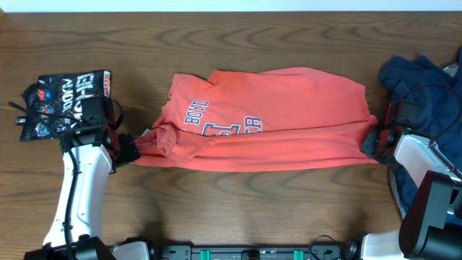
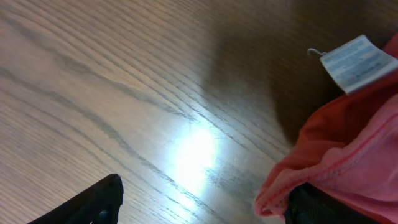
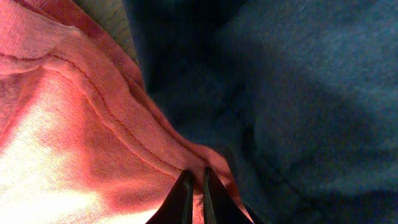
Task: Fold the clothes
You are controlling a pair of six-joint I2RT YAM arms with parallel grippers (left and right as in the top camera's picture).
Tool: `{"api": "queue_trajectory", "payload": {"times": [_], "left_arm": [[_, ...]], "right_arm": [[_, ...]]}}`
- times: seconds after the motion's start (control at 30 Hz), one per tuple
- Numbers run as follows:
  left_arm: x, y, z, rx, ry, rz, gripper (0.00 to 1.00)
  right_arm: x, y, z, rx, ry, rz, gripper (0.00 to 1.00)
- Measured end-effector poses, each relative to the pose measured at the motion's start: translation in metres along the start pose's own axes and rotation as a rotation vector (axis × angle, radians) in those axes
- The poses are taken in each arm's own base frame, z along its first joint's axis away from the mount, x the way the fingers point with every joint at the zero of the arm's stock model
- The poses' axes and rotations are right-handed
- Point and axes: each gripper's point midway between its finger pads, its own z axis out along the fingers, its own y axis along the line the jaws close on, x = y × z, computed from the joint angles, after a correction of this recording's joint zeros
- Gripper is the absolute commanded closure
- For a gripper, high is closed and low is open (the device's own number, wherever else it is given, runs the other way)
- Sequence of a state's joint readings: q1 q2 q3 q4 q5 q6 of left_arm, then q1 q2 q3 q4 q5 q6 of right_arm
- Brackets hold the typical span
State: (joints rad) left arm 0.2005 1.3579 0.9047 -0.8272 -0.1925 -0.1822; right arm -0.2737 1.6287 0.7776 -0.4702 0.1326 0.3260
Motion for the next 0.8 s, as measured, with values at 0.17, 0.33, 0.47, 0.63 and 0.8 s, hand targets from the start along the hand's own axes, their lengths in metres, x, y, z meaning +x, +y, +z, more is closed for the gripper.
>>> {"api": "queue_trajectory", "payload": {"times": [0.17, 0.33, 0.47, 0.63, 0.8], "left_arm": [[-0.001, 0.009, 0.000, -0.050, -0.009, 0.003, 0.11], [0.003, -0.005, 0.000, 0.032, 0.013, 0.002, 0.10], [0.008, -0.027, -0.002, 0.163, 0.045, 0.006, 0.10], [0.018, -0.038, -0.005, 0.232, 0.091, 0.018, 0.11], [0.023, -0.051, -0.009, 0.311, 0.116, 0.021, 0.39]], "right_arm": [[0.000, 0.000, 0.000, 0.000, 0.000, 0.000, 0.92], [0.000, 0.000, 0.000, 0.001, 0.000, 0.000, 0.91], [0.000, -0.002, 0.000, 0.012, -0.003, 0.000, 0.91], [-0.001, -0.004, 0.000, 0.020, -0.005, 0.002, 0.90], [-0.001, -0.005, 0.000, 0.023, -0.006, 0.005, 0.90]]}}
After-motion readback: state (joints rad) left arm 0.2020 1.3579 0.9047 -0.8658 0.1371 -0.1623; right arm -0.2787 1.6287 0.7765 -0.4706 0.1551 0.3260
